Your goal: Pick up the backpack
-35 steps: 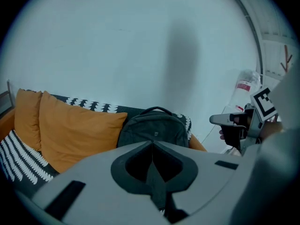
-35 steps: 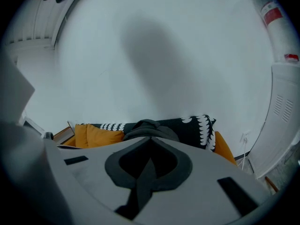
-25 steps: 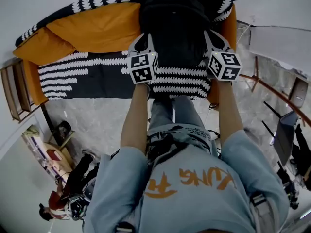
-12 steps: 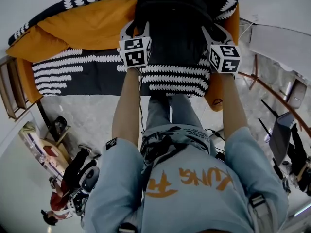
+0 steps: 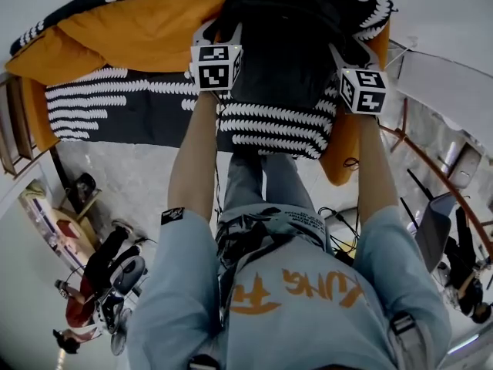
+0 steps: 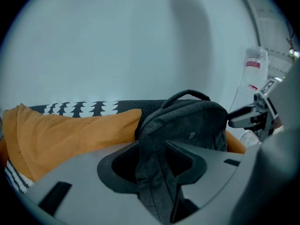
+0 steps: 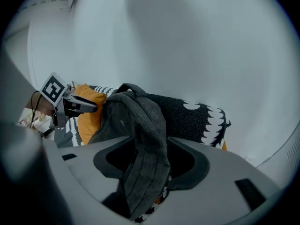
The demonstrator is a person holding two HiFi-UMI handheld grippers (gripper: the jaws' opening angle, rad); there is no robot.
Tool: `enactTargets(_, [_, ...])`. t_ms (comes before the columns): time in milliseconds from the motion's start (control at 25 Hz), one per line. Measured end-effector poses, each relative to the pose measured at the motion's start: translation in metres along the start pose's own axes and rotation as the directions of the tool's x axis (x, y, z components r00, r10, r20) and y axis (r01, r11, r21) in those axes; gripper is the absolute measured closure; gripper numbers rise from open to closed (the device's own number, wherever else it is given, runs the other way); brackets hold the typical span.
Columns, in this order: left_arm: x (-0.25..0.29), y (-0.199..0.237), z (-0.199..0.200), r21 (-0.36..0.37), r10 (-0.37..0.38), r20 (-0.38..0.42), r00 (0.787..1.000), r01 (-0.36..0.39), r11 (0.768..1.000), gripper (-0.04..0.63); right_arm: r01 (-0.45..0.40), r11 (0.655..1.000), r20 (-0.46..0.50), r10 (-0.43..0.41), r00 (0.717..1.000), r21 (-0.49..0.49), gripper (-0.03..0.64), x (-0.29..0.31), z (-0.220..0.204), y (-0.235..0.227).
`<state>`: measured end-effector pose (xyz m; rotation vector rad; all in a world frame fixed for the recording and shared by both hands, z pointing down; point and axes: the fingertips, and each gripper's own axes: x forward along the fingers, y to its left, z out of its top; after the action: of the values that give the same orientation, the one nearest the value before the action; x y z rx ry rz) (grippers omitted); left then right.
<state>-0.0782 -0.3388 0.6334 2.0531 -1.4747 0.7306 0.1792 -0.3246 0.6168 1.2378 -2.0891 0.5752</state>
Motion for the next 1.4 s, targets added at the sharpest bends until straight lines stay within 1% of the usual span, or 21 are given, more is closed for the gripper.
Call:
enactTargets(200, [0.018,0.004,-0.002,0.048,0.042,-0.033,0.999,-0.04,0.998,0.413,-0.014,1.0,-0.009,0.014,1.0,-0.017,0.407,0.008,-0.003,-0.004])
enactTargets(320, [0.031,0.012,-0.005,0.115,0.095,-0.073,0.993,-0.086,0.99,0.42,-0.023,0.999,-0.016,0.022,1.0,-0.034,0.407,0.013,-0.003,-0.006])
enactTargets(400, [0.036,0.021,-0.006,0.16,0.13,-0.087,0.988,-0.115,0.98,0.453,-0.031,0.999,-0.02,0.03,0.999,-0.042,0.408,0.016,-0.002,-0.006])
enactTargets(520, [0.041,0.026,-0.005,0.193,0.114,-0.103,0.988,-0.092,0.977,0.456,-0.044,0.998,-0.023,0.043,0.999,-0.054,0.411,0.021,-0.001,-0.004])
enactTargets(640, [0.048,0.025,-0.006,0.256,0.104,-0.113,0.988,-0.073,0.964,0.454,-0.056,0.996,-0.029,0.054,0.998,-0.065,0.416,0.028,0.0,-0.004])
enactTargets(760, [0.051,0.023,-0.008,0.288,0.098,-0.125,0.987,-0.059,0.956,0.447,-0.062,0.996,-0.036,0.06,0.998,-0.067,0.417,0.033,-0.001,-0.002])
enactTargets(840, [0.053,0.024,-0.008,0.311,0.108,-0.126,0.986,-0.065,0.948,0.442,-0.067,0.996,-0.034,0.065,0.997,-0.066,0.417,0.036,-0.001,-0.002])
enactTargets(920, [0.057,0.026,-0.01,0.317,0.13,-0.133,0.983,-0.082,0.945,0.465,-0.072,0.995,-0.032,0.07,0.997,-0.065,0.419,0.037,-0.001,-0.002])
enactTargets(1040, [0.063,0.029,-0.01,0.269,0.135,-0.182,0.974,-0.083,0.96,0.481,-0.066,0.995,-0.04,0.063,0.997,-0.07,0.423,0.038,-0.001,-0.001])
enactTargets(1120, [0.062,0.03,-0.01,0.273,0.126,-0.201,0.971,-0.068,0.96,0.489,-0.056,0.996,-0.051,0.052,0.997,-0.074,0.43,0.037,-0.001,0.001])
enactTargets(1280, [0.056,0.025,-0.012,0.304,0.123,-0.2,0.972,-0.058,0.951,0.514,-0.041,0.998,-0.071,0.037,0.997,-0.057,0.463,0.033,-0.002,0.003])
enactTargets(1400, [0.051,0.02,-0.011,0.292,0.132,-0.187,0.973,-0.073,0.954,0.52,-0.043,0.998,-0.084,0.039,0.996,-0.053,0.493,0.023,-0.002,0.005])
